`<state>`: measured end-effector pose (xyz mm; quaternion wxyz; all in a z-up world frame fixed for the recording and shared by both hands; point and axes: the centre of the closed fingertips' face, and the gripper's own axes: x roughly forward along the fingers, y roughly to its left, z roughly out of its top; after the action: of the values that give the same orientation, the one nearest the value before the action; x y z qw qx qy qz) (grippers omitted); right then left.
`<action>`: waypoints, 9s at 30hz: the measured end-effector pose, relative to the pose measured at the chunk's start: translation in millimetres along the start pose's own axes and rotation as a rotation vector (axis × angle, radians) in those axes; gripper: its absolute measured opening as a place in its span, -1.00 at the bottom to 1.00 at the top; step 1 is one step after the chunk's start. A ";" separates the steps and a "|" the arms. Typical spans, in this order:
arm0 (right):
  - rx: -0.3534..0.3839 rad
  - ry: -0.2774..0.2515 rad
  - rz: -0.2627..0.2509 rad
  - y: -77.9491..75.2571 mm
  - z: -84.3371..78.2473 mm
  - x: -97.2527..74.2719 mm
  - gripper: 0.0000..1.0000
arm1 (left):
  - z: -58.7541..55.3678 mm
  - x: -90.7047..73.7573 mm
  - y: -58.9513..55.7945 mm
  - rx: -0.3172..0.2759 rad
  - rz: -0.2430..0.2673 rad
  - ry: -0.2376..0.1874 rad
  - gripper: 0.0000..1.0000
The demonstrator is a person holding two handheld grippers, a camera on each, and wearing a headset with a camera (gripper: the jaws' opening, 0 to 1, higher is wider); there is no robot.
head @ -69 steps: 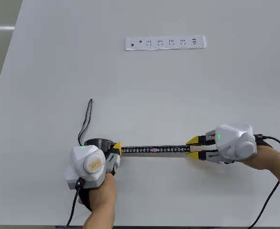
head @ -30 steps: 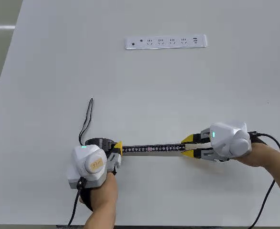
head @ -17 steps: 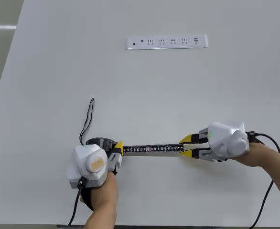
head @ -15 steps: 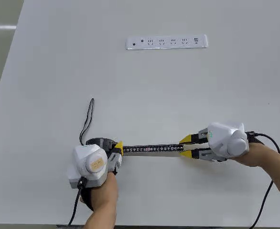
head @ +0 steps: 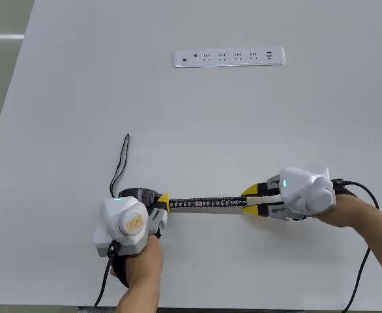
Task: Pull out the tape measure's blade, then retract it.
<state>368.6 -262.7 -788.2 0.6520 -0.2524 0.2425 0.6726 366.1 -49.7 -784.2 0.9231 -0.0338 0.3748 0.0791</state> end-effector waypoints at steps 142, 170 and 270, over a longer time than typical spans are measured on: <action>-0.045 -0.035 0.055 1.9 46.5 54.7 -0.73 | -1.0 -0.1 6.3 -0.101 -0.108 0.016 0.31; -0.050 -0.050 0.067 2.8 55.8 65.9 -0.73 | -0.5 0.5 7.8 -0.110 -0.121 0.019 0.31; -0.047 -0.081 0.089 8.0 91.7 112.0 -0.74 | 0.5 0.6 10.8 -0.128 -0.153 0.024 0.31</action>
<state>356.0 -118.3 -792.4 0.6246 -0.2294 0.2111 0.7160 365.1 -38.9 -784.3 0.9178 -0.1223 0.3763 0.0316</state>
